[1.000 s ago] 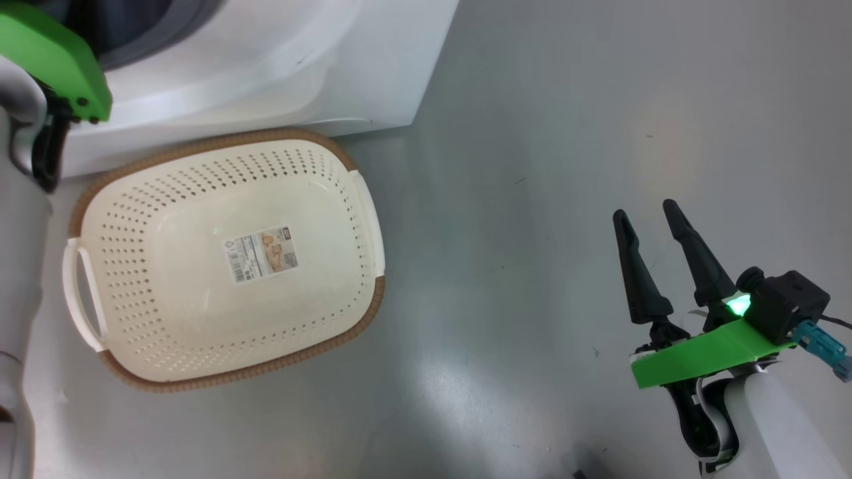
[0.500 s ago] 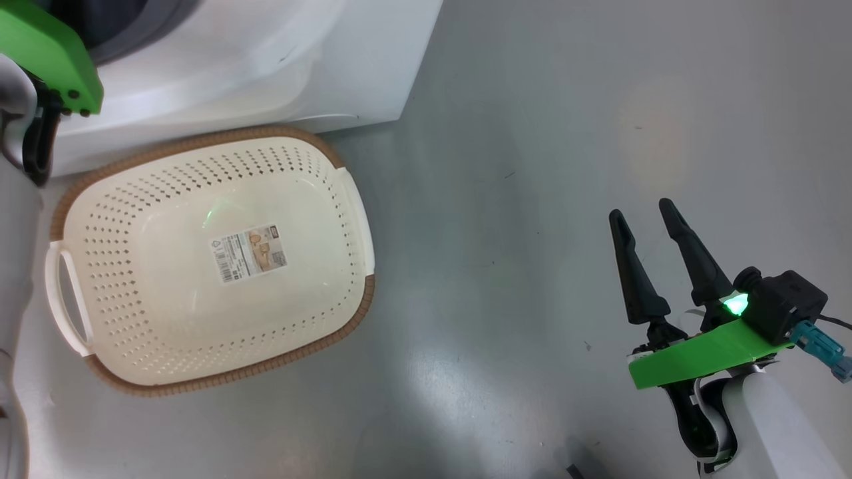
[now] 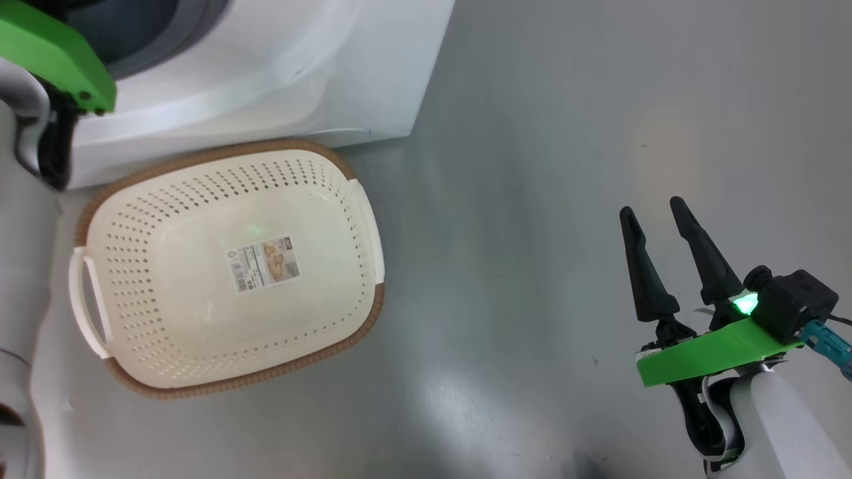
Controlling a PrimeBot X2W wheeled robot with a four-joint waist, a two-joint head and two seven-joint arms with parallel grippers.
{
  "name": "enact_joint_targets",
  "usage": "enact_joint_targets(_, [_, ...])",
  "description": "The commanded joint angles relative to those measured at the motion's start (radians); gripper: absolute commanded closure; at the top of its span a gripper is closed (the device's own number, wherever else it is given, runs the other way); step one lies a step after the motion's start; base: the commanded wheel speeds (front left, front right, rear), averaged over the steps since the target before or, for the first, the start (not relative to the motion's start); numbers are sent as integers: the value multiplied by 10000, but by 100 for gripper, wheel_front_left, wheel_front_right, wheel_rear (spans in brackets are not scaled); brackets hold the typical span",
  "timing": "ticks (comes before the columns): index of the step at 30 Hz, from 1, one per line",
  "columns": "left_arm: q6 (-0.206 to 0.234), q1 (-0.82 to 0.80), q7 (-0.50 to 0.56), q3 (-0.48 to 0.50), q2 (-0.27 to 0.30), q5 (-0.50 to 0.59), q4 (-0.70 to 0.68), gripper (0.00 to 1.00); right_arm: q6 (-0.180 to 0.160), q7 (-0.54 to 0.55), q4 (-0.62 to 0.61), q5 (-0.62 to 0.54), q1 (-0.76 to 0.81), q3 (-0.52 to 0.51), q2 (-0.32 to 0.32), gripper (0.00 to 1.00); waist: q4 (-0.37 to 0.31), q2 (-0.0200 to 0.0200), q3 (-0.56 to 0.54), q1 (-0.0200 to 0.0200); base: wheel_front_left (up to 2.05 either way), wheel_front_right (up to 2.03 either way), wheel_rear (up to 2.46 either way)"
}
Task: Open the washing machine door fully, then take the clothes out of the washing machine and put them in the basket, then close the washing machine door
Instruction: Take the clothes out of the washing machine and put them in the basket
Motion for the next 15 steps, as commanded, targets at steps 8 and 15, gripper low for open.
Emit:
enact_joint_targets(8, [165,1304,-185,1044,461,-186,-1783,100,62,-65,-116,-59,374,95,-178,0,413,-1,-797,0,0,0,0])
enact_joint_targets(15, [384,2908,-187,2316,324,442,-3659,100,62,-65,-22,-73,651,47,-224,0,585,-1,-1417,0,0,0,0])
